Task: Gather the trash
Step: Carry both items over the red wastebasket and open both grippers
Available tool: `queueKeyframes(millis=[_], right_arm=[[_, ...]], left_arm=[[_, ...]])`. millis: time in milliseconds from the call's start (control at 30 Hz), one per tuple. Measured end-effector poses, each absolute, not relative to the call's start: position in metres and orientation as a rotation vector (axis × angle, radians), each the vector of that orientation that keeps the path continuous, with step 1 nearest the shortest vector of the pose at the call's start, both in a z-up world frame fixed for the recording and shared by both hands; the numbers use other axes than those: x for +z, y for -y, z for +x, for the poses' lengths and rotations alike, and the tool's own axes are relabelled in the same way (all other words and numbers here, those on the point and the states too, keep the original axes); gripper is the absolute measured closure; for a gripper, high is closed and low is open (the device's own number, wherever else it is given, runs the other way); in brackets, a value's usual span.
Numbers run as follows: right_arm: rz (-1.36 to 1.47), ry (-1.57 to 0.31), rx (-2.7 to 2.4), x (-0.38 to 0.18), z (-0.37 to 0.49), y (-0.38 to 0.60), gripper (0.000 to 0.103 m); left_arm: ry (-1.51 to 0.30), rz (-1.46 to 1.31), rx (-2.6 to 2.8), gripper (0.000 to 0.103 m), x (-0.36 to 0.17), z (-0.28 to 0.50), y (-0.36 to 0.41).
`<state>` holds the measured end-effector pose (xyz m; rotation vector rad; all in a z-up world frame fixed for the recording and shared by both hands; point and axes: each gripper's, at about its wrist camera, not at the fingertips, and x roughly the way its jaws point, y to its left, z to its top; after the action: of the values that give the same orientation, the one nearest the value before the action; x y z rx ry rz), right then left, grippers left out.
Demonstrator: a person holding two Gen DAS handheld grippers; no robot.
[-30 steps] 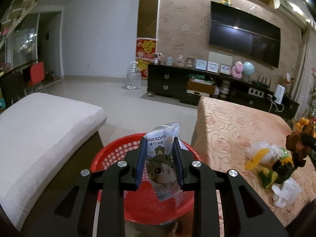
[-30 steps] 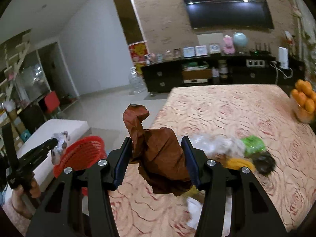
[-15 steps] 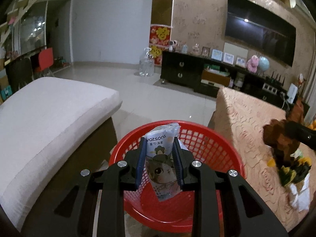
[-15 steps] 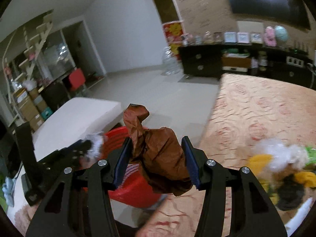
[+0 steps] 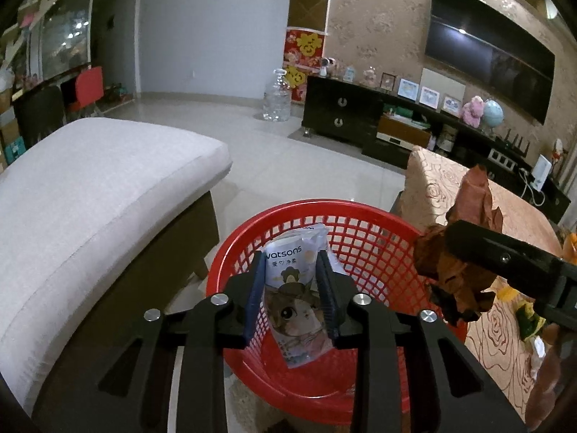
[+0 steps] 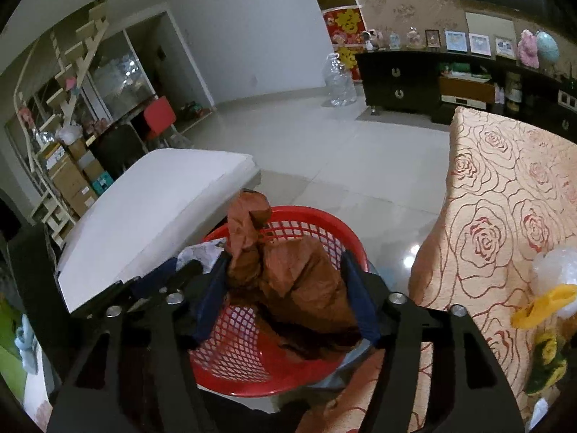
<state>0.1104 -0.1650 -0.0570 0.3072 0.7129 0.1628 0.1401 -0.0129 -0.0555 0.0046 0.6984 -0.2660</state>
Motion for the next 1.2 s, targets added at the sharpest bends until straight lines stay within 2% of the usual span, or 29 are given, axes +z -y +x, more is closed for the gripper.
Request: queueKeyframes(millis=[100, 167, 233, 333, 633, 867, 1067, 1200], right_arm=[[0.311, -0.707, 0.154, -0.056, 0.109, 0.166, 0.034], [0.317, -0.705, 0.149, -0.055, 0.108, 0.169, 0.033], [0.329, -0.705, 0.146, -0.055, 0.107, 0.172, 0.031], [0.331, -0.699, 0.142, -0.052, 0.104, 0.175, 0.031], [0.267, -0.651, 0.098, -0.047, 0.083, 0.176, 0.031], [0.217, -0.63, 0.027, -0.053, 0.05, 0.188, 0.031], [0.174, -0.617, -0.064, -0.056, 0.001, 0.225, 0.028], [0.158, -0.595, -0.161, -0.054, -0.037, 0.268, 0.023]], left_arm=[[-0.697, -0.005, -0.266, 0.066, -0.055, 0.141, 0.01], [-0.697, -0.015, -0.266, 0.056, -0.055, 0.14, 0.009], [-0.691, -0.02, -0.259, 0.042, -0.055, 0.14, 0.008], [-0.678, -0.032, -0.25, 0.033, -0.053, 0.139, 0.007], [-0.624, -0.06, -0.225, 0.026, -0.046, 0.132, -0.002], [-0.606, -0.071, -0.231, 0.025, -0.043, 0.131, -0.003], [-0.593, -0.068, -0.247, 0.025, -0.041, 0.126, 0.001], [-0.586, -0.053, -0.26, 0.025, -0.041, 0.123, 0.006]])
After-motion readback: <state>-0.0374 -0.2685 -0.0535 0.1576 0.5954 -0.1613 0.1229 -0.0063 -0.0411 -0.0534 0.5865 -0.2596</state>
